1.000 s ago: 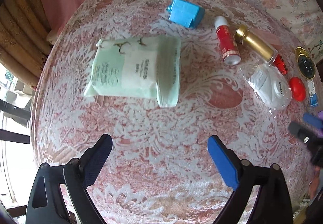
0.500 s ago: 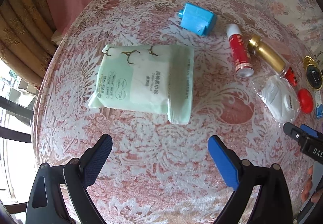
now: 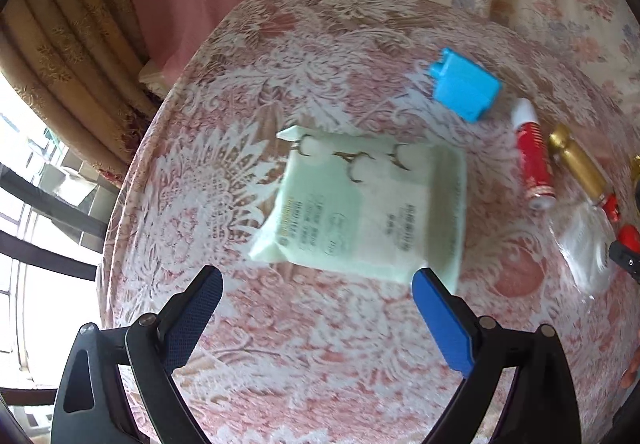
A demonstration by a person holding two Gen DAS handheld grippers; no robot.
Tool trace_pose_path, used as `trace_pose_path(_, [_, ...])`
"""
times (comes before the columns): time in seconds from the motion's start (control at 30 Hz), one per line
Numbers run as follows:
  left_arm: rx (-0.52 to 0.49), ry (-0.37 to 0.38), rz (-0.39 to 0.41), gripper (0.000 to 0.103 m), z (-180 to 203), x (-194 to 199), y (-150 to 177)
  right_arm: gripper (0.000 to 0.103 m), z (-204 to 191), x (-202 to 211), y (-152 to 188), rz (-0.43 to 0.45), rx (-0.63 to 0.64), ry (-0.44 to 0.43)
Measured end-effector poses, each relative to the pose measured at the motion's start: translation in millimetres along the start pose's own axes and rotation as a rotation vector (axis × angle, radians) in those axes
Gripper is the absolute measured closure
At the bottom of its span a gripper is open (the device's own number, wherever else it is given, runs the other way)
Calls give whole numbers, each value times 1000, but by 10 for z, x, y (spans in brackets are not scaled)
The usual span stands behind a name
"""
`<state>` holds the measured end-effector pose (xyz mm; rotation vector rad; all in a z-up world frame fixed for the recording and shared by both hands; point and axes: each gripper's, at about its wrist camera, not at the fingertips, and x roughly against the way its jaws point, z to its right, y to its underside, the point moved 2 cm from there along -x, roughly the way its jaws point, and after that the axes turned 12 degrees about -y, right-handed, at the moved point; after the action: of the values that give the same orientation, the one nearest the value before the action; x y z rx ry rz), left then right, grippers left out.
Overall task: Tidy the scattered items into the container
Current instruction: 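Grasp the mint-green tissue pack with the left gripper while the right gripper approaches the uvex mask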
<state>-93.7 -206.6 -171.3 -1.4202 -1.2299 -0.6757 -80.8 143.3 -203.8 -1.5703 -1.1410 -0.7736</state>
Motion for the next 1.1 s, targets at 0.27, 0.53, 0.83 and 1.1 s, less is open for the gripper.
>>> trace_pose_path(0.27, [30, 18, 3, 6, -86, -64, -39, 2, -55, -335, -96, -41, 74, 15])
trace_pose_path(0.53, [43, 104, 0, 6, -101, -117, -146, 5, -84, -353, 84, -85, 63, -70])
trace_pose_path(0.83, [18, 232, -20, 6, 35, -232, -395, 16, -87, -312, 93, -84, 66, -81])
trace_pose_path(1.1, [-104, 156, -50, 2, 375, -460, -414, 13, -110, -338, 82, -91, 67, -92])
